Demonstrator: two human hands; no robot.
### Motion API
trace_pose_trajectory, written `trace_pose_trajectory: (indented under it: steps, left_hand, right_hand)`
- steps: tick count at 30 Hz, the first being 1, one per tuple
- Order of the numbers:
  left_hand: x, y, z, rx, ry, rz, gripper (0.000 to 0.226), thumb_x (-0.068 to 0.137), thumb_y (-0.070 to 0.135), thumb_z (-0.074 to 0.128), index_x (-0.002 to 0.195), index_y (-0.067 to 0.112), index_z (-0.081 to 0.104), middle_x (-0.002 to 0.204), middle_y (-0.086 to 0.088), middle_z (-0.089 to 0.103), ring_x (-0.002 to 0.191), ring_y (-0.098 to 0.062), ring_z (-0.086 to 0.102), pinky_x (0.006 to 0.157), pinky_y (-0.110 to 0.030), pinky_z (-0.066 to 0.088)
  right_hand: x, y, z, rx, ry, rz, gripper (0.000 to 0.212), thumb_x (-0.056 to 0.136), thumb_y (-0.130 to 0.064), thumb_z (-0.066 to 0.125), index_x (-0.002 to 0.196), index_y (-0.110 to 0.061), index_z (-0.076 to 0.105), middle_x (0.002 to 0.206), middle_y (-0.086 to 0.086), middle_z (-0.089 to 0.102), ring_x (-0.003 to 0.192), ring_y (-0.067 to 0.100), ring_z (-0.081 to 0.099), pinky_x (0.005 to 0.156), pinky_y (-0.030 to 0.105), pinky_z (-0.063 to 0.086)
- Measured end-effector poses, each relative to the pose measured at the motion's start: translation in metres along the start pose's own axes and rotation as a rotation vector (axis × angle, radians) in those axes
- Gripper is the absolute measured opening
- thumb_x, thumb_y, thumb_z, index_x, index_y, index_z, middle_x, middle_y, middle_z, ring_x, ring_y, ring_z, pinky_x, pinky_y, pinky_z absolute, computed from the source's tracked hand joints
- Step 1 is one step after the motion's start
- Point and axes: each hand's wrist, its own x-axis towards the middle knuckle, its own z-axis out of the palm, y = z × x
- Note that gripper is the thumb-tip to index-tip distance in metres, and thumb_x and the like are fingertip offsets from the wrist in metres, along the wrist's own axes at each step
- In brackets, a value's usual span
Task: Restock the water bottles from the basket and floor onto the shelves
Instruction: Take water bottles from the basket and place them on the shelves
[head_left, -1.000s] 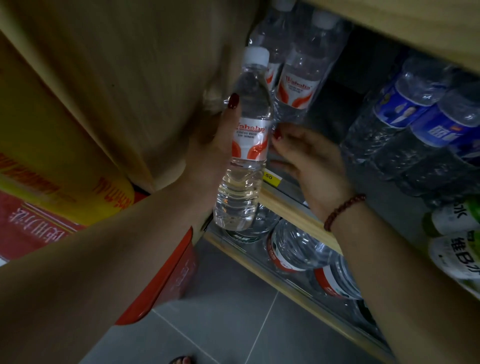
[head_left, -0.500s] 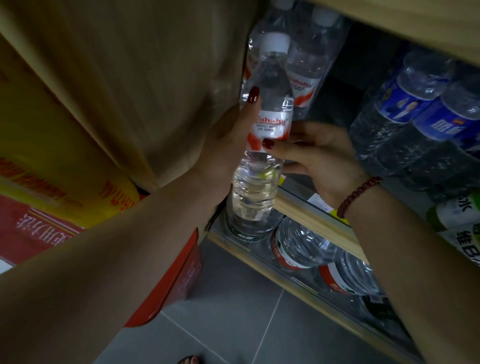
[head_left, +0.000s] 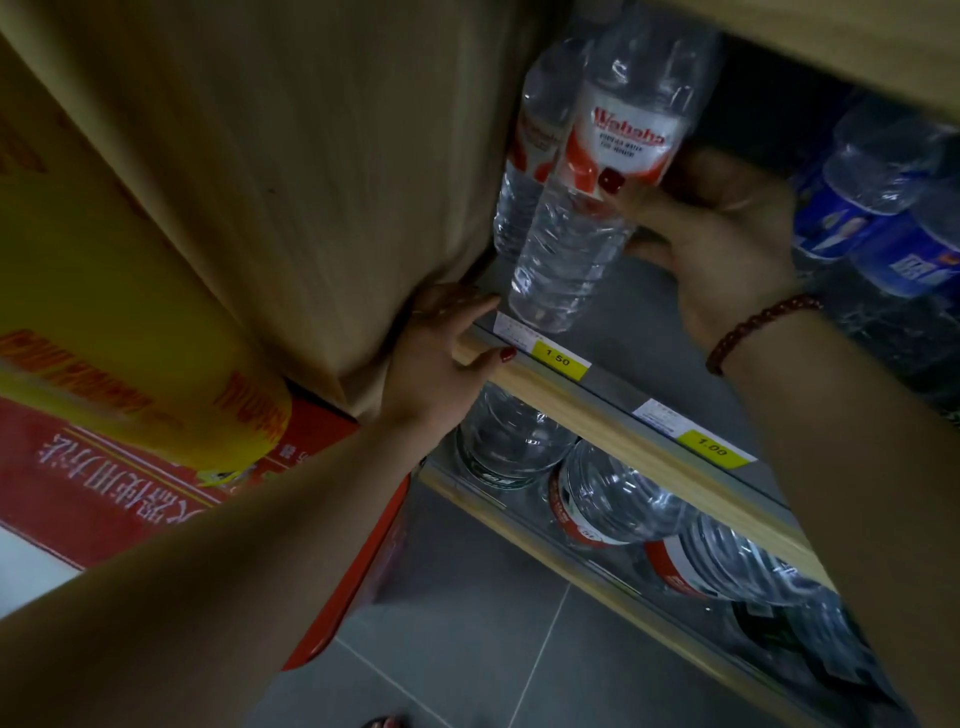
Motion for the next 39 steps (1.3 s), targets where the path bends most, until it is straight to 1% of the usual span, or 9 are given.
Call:
trace_pose_trajectory:
  steps: [3, 7, 9, 13, 17, 22, 27, 32, 39]
  left_hand:
    - [0.005, 0.001, 0.011, 0.04, 0.053, -0.009, 0.043, 0.07, 0.02, 0.083, 0.111, 0.017, 0.071, 0.124, -0.011, 0.053, 0.11, 0.005, 0.035, 0.091, 0.005, 0.027]
    - [0.006, 0.0, 0.018, 0.025, 0.112, 0.013, 0.037, 0.063, 0.014, 0.086, 0.097, 0.018, 0.07, 0.124, 0.0, 0.043, 0.101, -0.019, 0.059, 0.081, 0.005, 0.034]
    - [0.004, -0.002, 0.019, 0.002, 0.12, 0.028, 0.038, 0.062, 0.017, 0.087, 0.096, 0.016, 0.071, 0.124, -0.003, 0.047, 0.1, -0.022, 0.061, 0.081, 0.001, 0.038]
    - [0.004, -0.008, 0.019, -0.009, 0.163, 0.069, 0.037, 0.064, 0.031, 0.085, 0.095, 0.015, 0.073, 0.114, -0.011, 0.056, 0.099, -0.021, 0.059, 0.081, -0.02, 0.05]
    - [0.006, -0.013, 0.02, -0.021, 0.202, 0.113, 0.032, 0.066, 0.028, 0.082, 0.094, 0.013, 0.074, 0.11, -0.012, 0.058, 0.098, -0.016, 0.058, 0.084, -0.018, 0.048]
    - [0.005, -0.012, 0.025, -0.047, 0.23, 0.087, 0.03, 0.068, 0.032, 0.079, 0.09, 0.013, 0.075, 0.108, -0.012, 0.059, 0.095, -0.019, 0.061, 0.081, -0.027, 0.052]
    - [0.005, -0.012, 0.026, -0.071, 0.234, 0.072, 0.026, 0.068, 0.026, 0.082, 0.09, 0.013, 0.075, 0.109, -0.013, 0.059, 0.09, -0.02, 0.064, 0.081, -0.026, 0.052]
    - [0.004, -0.012, 0.027, -0.09, 0.229, 0.069, 0.026, 0.069, 0.024, 0.082, 0.092, 0.013, 0.075, 0.111, -0.012, 0.057, 0.091, -0.02, 0.063, 0.081, -0.027, 0.053]
    - [0.005, -0.008, 0.027, -0.086, 0.198, 0.028, 0.031, 0.069, 0.032, 0.071, 0.091, 0.01, 0.076, 0.112, -0.017, 0.059, 0.095, -0.02, 0.063, 0.086, -0.017, 0.047]
  right_hand:
    - [0.005, 0.004, 0.012, -0.013, 0.046, -0.027, 0.029, 0.074, -0.007, 0.077, 0.102, -0.012, 0.068, 0.106, 0.004, 0.072, 0.1, 0.015, 0.069, 0.086, 0.039, 0.057]
    - [0.01, 0.013, 0.027, -0.061, 0.108, -0.073, 0.028, 0.075, -0.005, 0.077, 0.101, -0.007, 0.069, 0.099, 0.001, 0.072, 0.092, 0.007, 0.069, 0.077, 0.023, 0.056]
    - [0.011, 0.018, 0.034, -0.076, 0.13, -0.091, 0.026, 0.074, -0.004, 0.077, 0.098, -0.009, 0.069, 0.097, -0.001, 0.072, 0.092, 0.006, 0.069, 0.078, 0.023, 0.056]
    - [0.013, 0.028, 0.044, -0.123, 0.158, -0.124, 0.029, 0.071, -0.005, 0.079, 0.096, -0.014, 0.068, 0.094, -0.007, 0.071, 0.091, 0.004, 0.068, 0.084, 0.025, 0.056]
    - [0.012, 0.045, 0.052, -0.085, 0.171, -0.096, 0.03, 0.069, -0.008, 0.081, 0.095, -0.017, 0.069, 0.095, -0.005, 0.072, 0.093, 0.006, 0.068, 0.085, 0.03, 0.057]
    - [0.006, 0.052, 0.063, -0.099, 0.128, -0.124, 0.037, 0.072, -0.011, 0.079, 0.106, -0.014, 0.066, 0.101, -0.006, 0.071, 0.097, 0.003, 0.066, 0.084, 0.019, 0.053]
    - [0.003, 0.055, 0.059, -0.265, 0.158, -0.077, 0.049, 0.07, -0.028, 0.082, 0.115, -0.023, 0.065, 0.103, -0.012, 0.069, 0.097, -0.002, 0.063, 0.085, 0.019, 0.053]
    - [-0.004, 0.065, 0.061, -0.253, 0.211, -0.003, 0.033, 0.068, -0.026, 0.084, 0.095, -0.025, 0.065, 0.095, -0.008, 0.069, 0.089, 0.006, 0.065, 0.081, 0.031, 0.057]
    - [-0.004, 0.07, 0.073, -0.168, 0.263, -0.017, 0.033, 0.069, -0.021, 0.084, 0.093, -0.027, 0.061, 0.091, -0.014, 0.066, 0.088, 0.002, 0.064, 0.078, 0.016, 0.054]
